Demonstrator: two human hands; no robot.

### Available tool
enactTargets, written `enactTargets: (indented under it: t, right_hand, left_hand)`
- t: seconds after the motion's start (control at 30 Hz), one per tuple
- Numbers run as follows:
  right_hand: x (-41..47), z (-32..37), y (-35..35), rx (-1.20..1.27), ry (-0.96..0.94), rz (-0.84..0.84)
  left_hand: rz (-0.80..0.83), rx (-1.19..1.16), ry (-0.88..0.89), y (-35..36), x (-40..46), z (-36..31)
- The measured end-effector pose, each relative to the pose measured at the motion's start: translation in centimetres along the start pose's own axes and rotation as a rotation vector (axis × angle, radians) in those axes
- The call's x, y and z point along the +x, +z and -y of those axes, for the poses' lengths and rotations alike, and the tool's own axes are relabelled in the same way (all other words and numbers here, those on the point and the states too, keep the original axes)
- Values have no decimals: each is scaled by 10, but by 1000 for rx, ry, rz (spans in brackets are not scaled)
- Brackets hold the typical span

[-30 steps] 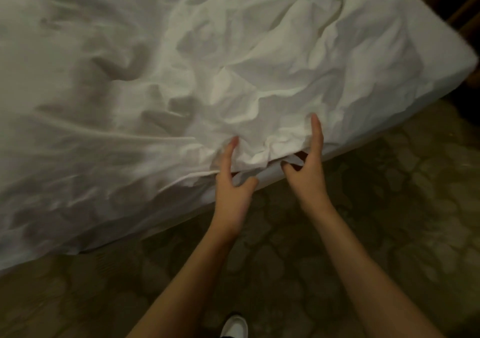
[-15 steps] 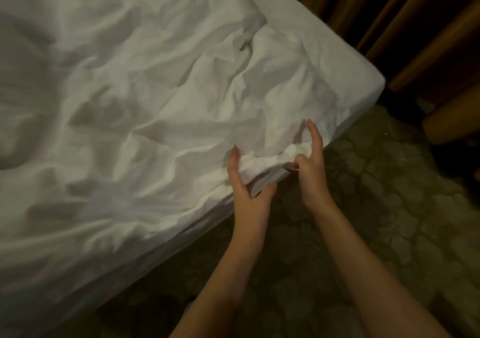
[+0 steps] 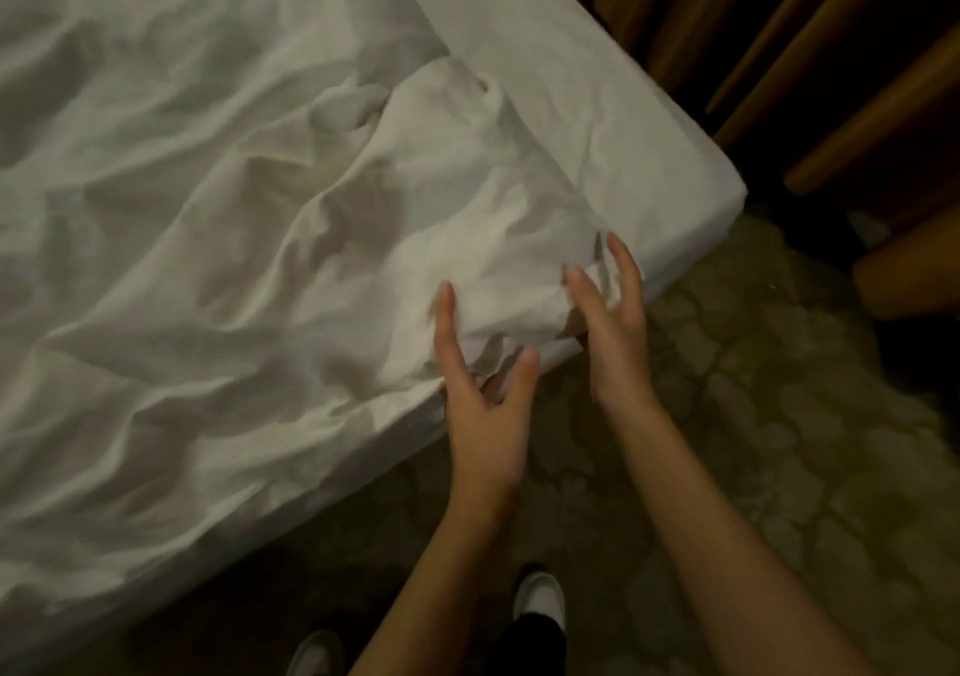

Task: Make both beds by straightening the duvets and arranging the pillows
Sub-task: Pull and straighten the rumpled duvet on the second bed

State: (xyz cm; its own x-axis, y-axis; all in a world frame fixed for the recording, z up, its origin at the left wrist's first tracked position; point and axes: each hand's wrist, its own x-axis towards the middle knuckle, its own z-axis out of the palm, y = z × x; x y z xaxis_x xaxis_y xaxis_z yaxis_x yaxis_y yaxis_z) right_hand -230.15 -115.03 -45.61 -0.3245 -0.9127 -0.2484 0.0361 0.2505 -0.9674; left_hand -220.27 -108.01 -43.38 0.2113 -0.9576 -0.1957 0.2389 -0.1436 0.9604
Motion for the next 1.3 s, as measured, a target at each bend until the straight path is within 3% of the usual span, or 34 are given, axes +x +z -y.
enactTargets:
  t: [0.2, 0.37, 0.57, 0.77, 0.9, 1.1, 1.3]
  right_hand:
    - [46, 5, -7, 11, 5, 76]
    - [64, 14, 5, -60, -44, 79]
    - [100, 43, -6, 21, -218, -63]
    - [96, -5, -13, -96, -72, -164]
    - [77, 0, -10, -24, -110, -74]
    - [45, -11, 12, 46, -77, 3]
    - [80, -15, -34, -117, -139, -148]
  left_hand:
    - [-180, 137, 109, 16, 39, 9]
    - [-273, 162, 77, 23, 53, 11]
    - [-266, 263, 200, 37, 69, -1]
    - [-121, 345, 22, 19, 56, 33]
    - [-242, 151, 40, 19, 50, 25]
    - [-476, -259, -158, 39, 72, 25]
    - [-341, 20, -43, 61, 41, 66]
